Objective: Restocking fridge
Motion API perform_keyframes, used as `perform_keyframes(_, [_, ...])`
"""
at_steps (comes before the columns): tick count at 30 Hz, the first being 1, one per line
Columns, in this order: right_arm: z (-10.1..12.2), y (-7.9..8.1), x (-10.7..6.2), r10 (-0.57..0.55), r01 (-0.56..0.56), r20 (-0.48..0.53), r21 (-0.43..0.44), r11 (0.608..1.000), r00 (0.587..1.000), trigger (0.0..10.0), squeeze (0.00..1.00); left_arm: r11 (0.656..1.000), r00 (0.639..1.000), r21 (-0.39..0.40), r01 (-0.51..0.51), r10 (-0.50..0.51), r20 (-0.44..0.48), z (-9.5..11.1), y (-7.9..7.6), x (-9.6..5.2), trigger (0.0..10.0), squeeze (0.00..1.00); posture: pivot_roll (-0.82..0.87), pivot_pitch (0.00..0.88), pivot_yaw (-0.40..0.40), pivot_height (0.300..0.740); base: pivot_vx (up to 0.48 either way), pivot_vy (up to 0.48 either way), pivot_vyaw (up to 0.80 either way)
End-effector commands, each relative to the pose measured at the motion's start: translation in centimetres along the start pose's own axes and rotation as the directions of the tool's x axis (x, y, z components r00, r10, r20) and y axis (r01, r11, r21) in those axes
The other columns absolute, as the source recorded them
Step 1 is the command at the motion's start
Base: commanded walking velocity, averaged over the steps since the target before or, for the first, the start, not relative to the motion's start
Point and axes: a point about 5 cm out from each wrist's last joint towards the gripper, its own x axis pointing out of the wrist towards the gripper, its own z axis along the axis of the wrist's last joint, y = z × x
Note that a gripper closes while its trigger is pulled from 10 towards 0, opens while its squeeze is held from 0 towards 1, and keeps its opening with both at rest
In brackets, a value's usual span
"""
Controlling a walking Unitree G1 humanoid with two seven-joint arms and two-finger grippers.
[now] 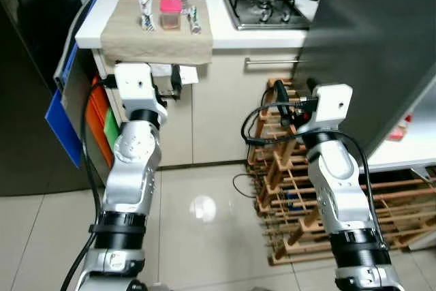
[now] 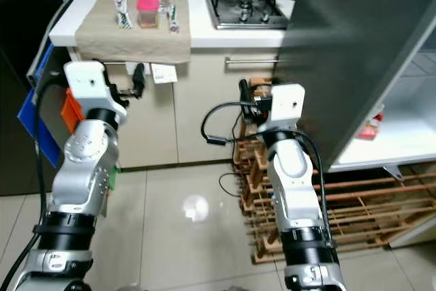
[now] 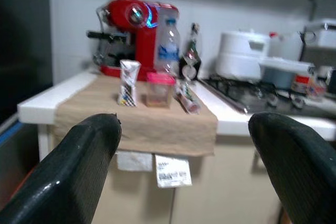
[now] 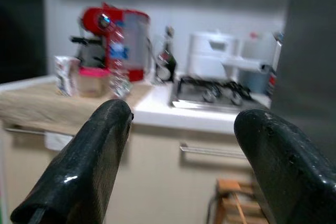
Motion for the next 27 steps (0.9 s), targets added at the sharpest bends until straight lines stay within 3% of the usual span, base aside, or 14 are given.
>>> perform_keyframes(1, [0.27,0.62,0.39,0.034,-0.034,0.013,0.008,0.999,0.999,10.0,0.0,0.999,0.999,0.015,-0.031,0.031,0.023,0.53,0.32,0.19,10.0,0.0,-0.04,0.0,-0.033,0.74,0.48,0.0,0.0])
perform_keyframes(7, [-0.53,0.65,0.28,0.025,-0.025,-0.032,0.019,1.0,0.999,10.0,0.0,0.999,1.0,0.03,-0.02,0.02,0.005,0.06,0.05,0.24,10.0,0.0,-0.04,0.0,-0.033,0.74,0.48,0.0,0.72])
perform_keyframes(27, [-0.53,0.35,0.27,0.008,-0.007,-0.024,0.018,1.0,1.0,10.0,0.0,0.999,0.998,0.026,0.035,-0.036,0.048,0.85,-0.51,0.73,10.0,0.0,-0.05,0.0,-0.039,0.74,0.48,0.0,0.0])
